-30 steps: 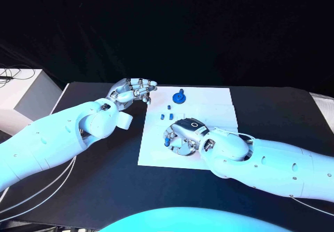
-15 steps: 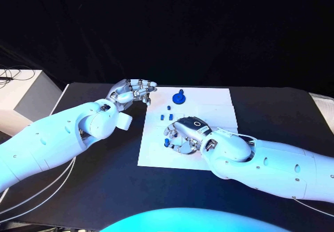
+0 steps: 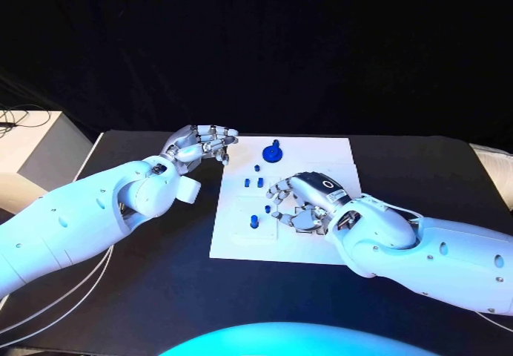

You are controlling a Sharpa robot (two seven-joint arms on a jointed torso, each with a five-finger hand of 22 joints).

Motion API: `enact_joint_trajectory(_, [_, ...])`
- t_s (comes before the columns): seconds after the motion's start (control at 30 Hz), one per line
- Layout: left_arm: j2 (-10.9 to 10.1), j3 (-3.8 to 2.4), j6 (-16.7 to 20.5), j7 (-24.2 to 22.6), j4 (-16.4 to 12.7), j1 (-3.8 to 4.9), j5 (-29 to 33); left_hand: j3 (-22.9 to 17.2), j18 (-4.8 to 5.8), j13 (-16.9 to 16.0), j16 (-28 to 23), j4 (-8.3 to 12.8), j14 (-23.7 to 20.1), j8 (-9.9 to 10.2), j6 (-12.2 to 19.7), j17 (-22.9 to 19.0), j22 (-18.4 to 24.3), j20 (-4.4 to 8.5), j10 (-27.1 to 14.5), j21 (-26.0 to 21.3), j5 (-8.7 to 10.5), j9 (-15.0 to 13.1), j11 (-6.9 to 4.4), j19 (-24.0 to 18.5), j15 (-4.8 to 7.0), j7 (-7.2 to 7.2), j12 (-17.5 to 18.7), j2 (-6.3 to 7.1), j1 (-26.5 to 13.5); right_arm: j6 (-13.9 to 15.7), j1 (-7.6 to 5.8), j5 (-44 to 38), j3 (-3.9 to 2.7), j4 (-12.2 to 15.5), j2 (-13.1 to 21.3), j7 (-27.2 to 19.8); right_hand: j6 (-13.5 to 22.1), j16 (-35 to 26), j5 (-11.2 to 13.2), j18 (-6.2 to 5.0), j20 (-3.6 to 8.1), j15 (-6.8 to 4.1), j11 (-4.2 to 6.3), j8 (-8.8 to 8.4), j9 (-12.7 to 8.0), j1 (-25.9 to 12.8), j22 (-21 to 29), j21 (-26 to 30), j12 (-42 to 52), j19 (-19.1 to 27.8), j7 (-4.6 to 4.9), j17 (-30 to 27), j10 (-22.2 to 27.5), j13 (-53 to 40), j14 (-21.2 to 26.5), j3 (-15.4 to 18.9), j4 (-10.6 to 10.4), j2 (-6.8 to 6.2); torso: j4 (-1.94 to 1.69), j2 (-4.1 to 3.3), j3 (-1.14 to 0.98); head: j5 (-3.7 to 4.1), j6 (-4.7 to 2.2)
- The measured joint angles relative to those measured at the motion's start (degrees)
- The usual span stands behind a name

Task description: Assemble the parts on the task board

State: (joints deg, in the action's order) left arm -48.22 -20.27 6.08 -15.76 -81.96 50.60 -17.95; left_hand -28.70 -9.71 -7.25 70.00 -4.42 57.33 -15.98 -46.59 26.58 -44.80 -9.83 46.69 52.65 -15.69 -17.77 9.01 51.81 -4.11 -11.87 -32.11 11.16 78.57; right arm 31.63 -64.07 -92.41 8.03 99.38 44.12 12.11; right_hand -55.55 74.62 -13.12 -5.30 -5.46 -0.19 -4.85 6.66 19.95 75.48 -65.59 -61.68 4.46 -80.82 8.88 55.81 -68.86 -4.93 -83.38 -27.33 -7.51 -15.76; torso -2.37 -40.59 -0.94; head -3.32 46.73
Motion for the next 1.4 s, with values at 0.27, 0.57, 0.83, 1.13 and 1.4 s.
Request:
enact_joint_trajectory(0.27, [-0.19,0.00,-0.21,0.00,0.04,-0.22,0.00,-0.16,0.00,0.00,0.00,0.16,-0.22,0.00,0.00,-0.06,0.00,0.00,-0.20,0.00,0.00,0.00,-0.21,0.00,-0.22,0.00,0.00,-0.28,0.28,2.20,-2.19,12.49,-0.49,1.56,8.01,-2.42,-4.34,-0.79,-0.65,-0.91,1.33,-1.72,2.16,2.24,0.63,-0.24,1.69,2.41,7.08,0.20,-1.63,-0.20,-10.35,-5.01,0.18,0.11,-1.65,-0.24,0.56,0.24,0.00,1.66,-0.94])
enact_joint_trajectory(0.57, [-0.61,0.00,-0.39,-0.13,-0.50,-1.22,-0.25,-0.14,0.00,-0.02,0.00,0.14,-0.22,0.00,0.00,-0.08,0.00,0.00,-0.20,0.00,0.00,0.01,-0.21,0.00,-0.22,0.00,-0.39,-0.28,0.28,-2.77,-3.10,21.64,-0.57,3.18,15.38,-2.08,-5.85,10.20,0.61,0.93,3.08,-3.22,3.90,4.18,0.13,-1.22,-9.21,-10.05,72.33,-3.10,-3.12,19.07,-14.23,-68.89,-0.53,7.43,-5.83,0.76,1.27,0.75,-0.05,2.51,-0.97])
enact_joint_trajectory(0.83, [-0.71,0.00,-0.35,-1.84,-1.46,-1.79,-0.13,2.16,-0.01,-0.47,0.29,-1.52,-0.22,0.00,0.11,-0.11,0.31,-0.22,0.53,-0.45,0.72,0.16,-0.30,0.22,-0.22,-0.11,-1.43,0.73,-1.64,-7.67,-3.13,22.88,-0.55,3.66,18.20,2.93,-5.56,12.48,-0.62,1.80,2.98,-3.00,3.69,6.40,0.95,-2.97,-9.36,-14.51,81.87,-3.19,-3.09,19.15,-15.13,-70.02,-0.75,20.85,-9.17,4.16,1.48,1.07,-0.01,3.16,-0.65])
enact_joint_trajectory(1.13, [-1.01,-0.02,-0.37,-3.27,-1.94,-2.13,-0.01,5.90,0.00,-1.00,0.51,-3.67,-0.22,-0.54,0.42,-0.17,1.01,-0.22,0.39,-1.33,1.49,0.22,-0.44,0.63,-0.22,0.00,-2.32,1.76,-3.13,-11.49,-2.41,17.24,-0.36,4.32,18.18,9.65,-5.86,13.31,-3.86,1.79,2.98,-3.00,4.10,8.40,2.63,-6.15,-9.35,-16.78,82.11,-3.19,-3.83,19.15,-15.13,-70.02,-0.75,29.65,-9.42,6.53,1.46,1.07,0.04,3.74,-0.44])
enact_joint_trajectory(1.4, [-1.07,-0.02,-0.38,-3.77,-1.94,-2.27,0.06,6.49,0.00,-1.06,0.51,-4.28,-0.22,-0.81,0.63,-0.17,1.10,-0.22,0.31,-1.33,1.49,0.21,-0.52,0.63,-0.22,0.21,-2.32,1.54,-3.36,-12.67,-1.50,12.43,-0.29,4.43,17.14,14.11,-5.78,13.61,-3.50,1.79,2.98,-3.00,4.10,9.28,3.21,-7.96,-9.35,-17.41,82.11,-3.19,-3.90,19.14,-15.14,-70.01,-0.75,32.80,-9.41,6.73,1.42,0.95,0.10,4.04,-0.35])
